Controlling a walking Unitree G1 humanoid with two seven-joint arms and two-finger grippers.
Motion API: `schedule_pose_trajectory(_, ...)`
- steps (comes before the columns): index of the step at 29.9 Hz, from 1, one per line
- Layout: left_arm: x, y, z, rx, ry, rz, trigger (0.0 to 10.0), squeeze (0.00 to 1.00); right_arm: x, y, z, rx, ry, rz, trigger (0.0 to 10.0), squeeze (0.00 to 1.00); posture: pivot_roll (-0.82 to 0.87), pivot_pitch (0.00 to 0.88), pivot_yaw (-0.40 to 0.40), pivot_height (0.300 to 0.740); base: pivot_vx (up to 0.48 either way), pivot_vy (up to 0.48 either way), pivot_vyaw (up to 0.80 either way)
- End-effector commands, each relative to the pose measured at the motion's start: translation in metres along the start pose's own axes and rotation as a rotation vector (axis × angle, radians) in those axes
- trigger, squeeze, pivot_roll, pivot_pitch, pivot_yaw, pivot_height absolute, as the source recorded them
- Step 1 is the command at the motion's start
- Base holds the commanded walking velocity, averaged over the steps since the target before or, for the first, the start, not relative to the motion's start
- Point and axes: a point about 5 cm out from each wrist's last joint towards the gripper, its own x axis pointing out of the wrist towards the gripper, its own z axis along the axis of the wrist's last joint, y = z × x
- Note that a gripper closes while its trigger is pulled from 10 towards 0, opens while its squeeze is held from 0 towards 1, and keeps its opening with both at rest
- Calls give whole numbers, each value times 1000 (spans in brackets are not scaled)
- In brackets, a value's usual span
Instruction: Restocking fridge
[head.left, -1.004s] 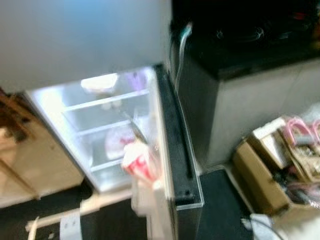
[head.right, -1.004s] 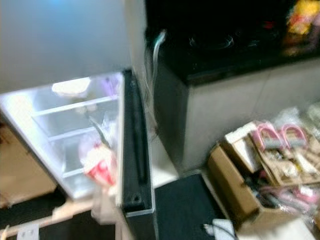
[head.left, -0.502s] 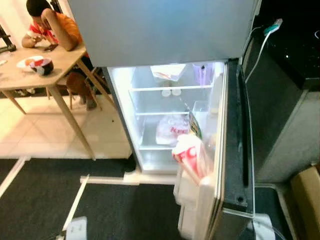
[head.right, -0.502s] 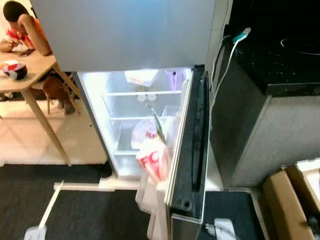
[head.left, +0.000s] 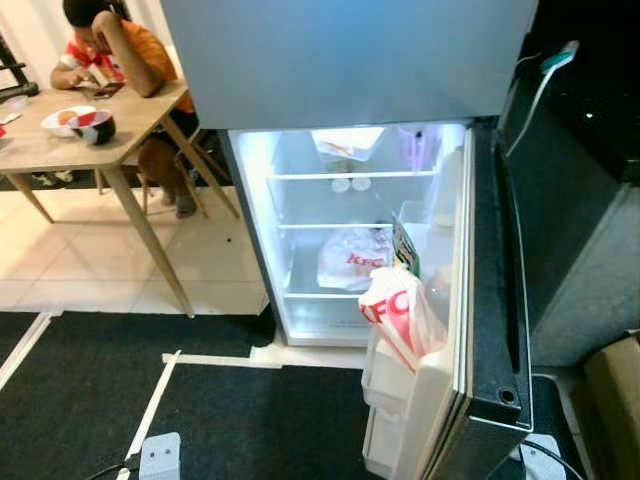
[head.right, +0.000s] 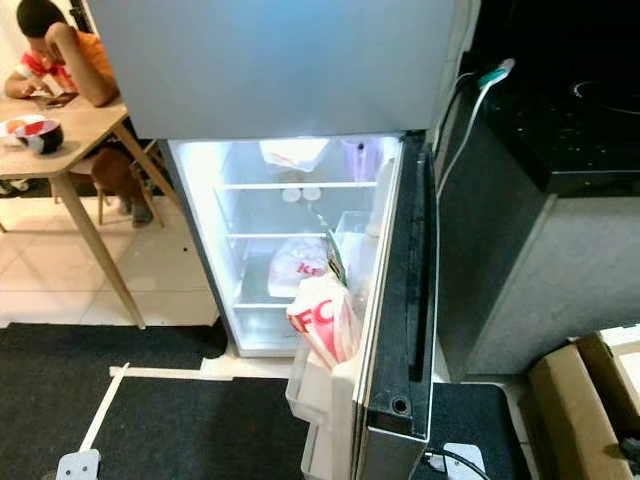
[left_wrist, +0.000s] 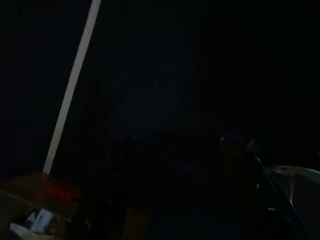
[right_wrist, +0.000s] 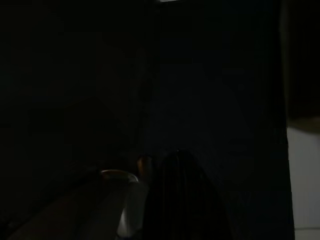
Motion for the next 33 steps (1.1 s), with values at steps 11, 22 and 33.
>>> schedule_pose_trajectory(11, -3, 2, -12, 21, 34, -5, 10000, 0, 2, 70, 69, -134, -133, 433, 10000, 0, -95, 71, 51, 740, 0, 0, 0)
schedule_pose_trajectory(22, -7, 11, -19, 7, 62, 17, 10000, 0, -68, 200, 178, -387, -419, 1107, 10000, 0, -88, 74, 38, 740, 0, 0, 0)
schedule_pose_trajectory(33, -11, 12, -30, -5, 76, 27, 10000, 0, -136, 233, 262, 69, -754, 1252, 10000, 0, -75, 91, 21, 740, 0, 0, 0)
